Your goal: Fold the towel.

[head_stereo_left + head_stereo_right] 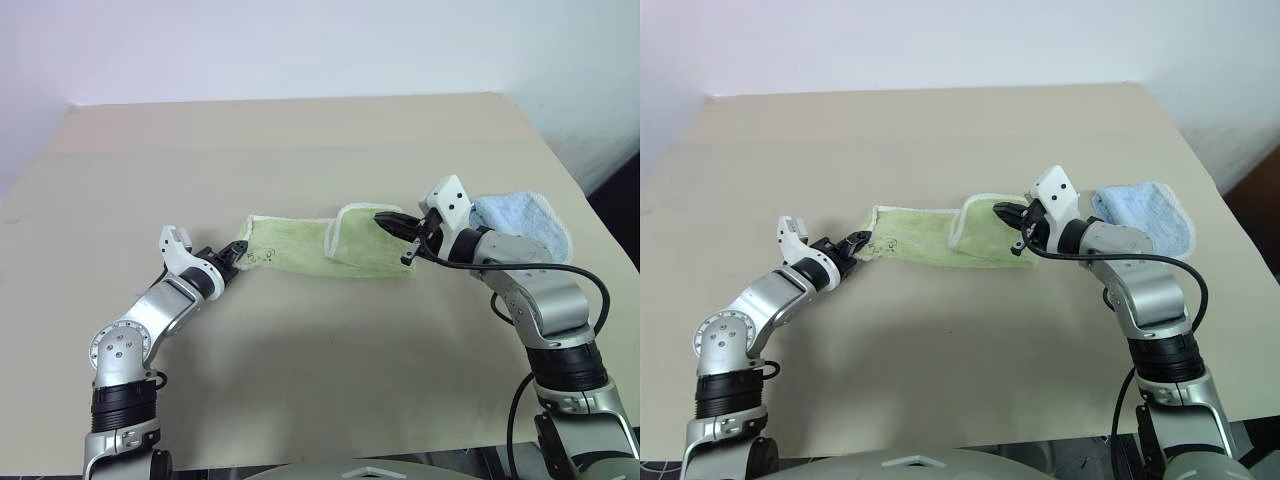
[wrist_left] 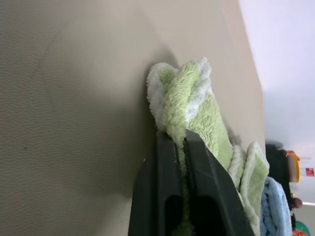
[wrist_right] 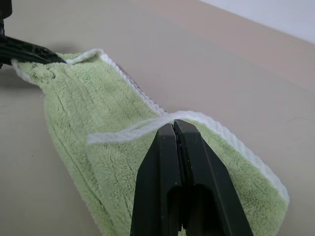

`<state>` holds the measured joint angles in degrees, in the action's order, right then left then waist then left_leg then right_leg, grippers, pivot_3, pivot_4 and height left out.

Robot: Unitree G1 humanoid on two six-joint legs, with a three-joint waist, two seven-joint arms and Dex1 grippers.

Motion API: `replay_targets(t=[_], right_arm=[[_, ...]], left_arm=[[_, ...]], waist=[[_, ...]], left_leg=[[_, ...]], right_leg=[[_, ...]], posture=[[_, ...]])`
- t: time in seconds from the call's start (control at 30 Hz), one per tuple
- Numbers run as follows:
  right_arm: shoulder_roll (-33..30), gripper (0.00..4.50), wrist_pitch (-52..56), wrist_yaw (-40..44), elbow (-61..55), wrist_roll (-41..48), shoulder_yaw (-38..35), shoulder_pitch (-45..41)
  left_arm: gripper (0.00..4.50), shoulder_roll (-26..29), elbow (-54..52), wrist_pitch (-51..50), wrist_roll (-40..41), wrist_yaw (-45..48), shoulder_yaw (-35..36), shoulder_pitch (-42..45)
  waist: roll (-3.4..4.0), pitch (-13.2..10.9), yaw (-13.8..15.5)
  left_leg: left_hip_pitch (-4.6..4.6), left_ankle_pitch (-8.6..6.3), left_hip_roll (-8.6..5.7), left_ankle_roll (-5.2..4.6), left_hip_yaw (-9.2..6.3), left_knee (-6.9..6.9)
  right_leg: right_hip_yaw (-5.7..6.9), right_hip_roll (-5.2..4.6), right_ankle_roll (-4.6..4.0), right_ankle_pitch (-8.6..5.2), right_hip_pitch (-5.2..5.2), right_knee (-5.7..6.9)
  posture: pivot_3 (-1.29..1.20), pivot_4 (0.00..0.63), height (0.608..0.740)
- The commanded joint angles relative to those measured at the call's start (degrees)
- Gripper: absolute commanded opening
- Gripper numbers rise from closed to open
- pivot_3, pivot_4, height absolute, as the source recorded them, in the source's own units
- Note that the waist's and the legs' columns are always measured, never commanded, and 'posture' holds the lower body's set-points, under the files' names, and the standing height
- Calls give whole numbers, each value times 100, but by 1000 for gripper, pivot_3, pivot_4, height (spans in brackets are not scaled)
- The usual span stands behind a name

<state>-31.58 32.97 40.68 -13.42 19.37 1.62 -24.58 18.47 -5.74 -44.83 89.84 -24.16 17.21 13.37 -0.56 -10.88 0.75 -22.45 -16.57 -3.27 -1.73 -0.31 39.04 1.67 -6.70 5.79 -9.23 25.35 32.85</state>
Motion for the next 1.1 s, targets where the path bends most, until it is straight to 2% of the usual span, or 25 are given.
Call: replay_targets(t=[0.03,0.33,0.43,0.53,0.63,0.73,0.8,0.9,1.03,1.1], right_arm=[[19,0,-32,-39,-267,71,-85,2],[-104,0,-4,-48,-273,62,-194,231],[-189,0,-54,-70,-151,-5,-244,338],[-236,0,-104,-99,-39,-57,-276,402],[-257,0,-138,-127,40,-89,-307,441],[-275,0,-199,-199,151,-166,-346,510],[-264,0,-218,-228,157,-176,-356,538],[-244,0,-217,-272,96,-166,-375,605],[-235,0,-193,-342,-2,-180,-411,702],[-246,0,-155,-401,-94,-157,-467,747]], left_arm=[[17,66,-46,11,-84,125,136,131],[17,1164,355,109,-770,1172,669,937],[17,1411,322,-76,-950,1482,599,1255],[17,1429,229,-300,-1138,1759,338,1474],[17,1382,-77,-581,-1443,2063,-185,1678],[17,1330,-639,-970,-2145,2682,-1393,2042],[17,1309,-804,-1030,-2594,2995,-1905,2157],[17,1231,-933,-969,-3226,3491,-2522,2342],[17,960,-884,-996,-3621,3976,-2890,2555],[17,1030,-849,-965,-4100,4261,-3258,2602]], waist=[[0,0,1],[-3,-5,-8],[-3,-5,-2],[-3,-5,10],[-4,-6,6],[-5,-6,25],[-5,-6,6],[-2,-8,-46],[0,-9,-1],[0,-9,0]], left_leg=[[-1,0,0,0,0,-1],[-7,-1,1,-1,-3,-8],[-12,-4,1,-6,-3,-15],[-20,-5,-1,-15,-3,-17],[-28,-8,-3,-20,-3,-17],[-37,-8,-6,-22,-4,-16],[-43,-8,-9,-25,-4,-14],[-44,-6,-7,-35,0,-19],[-46,0,5,-31,-3,-24],[-48,1,5,-32,-3,-18]], right_leg=[[0,0,0,0,0,-2],[8,4,0,0,2,-16],[8,5,2,1,1,-32],[11,5,18,12,1,-46],[11,4,19,13,2,-56],[15,3,20,13,3,-61],[14,1,19,14,5,-65],[8,4,19,14,12,-68],[12,17,18,13,18,-66],[11,16,16,12,16,-67]], posture=[[0,150,728],[0,150,728],[0,150,728],[0,150,728],[0,150,728],[0,150,728],[0,150,728],[0,150,728],[0,150,728],[0,150,728]])
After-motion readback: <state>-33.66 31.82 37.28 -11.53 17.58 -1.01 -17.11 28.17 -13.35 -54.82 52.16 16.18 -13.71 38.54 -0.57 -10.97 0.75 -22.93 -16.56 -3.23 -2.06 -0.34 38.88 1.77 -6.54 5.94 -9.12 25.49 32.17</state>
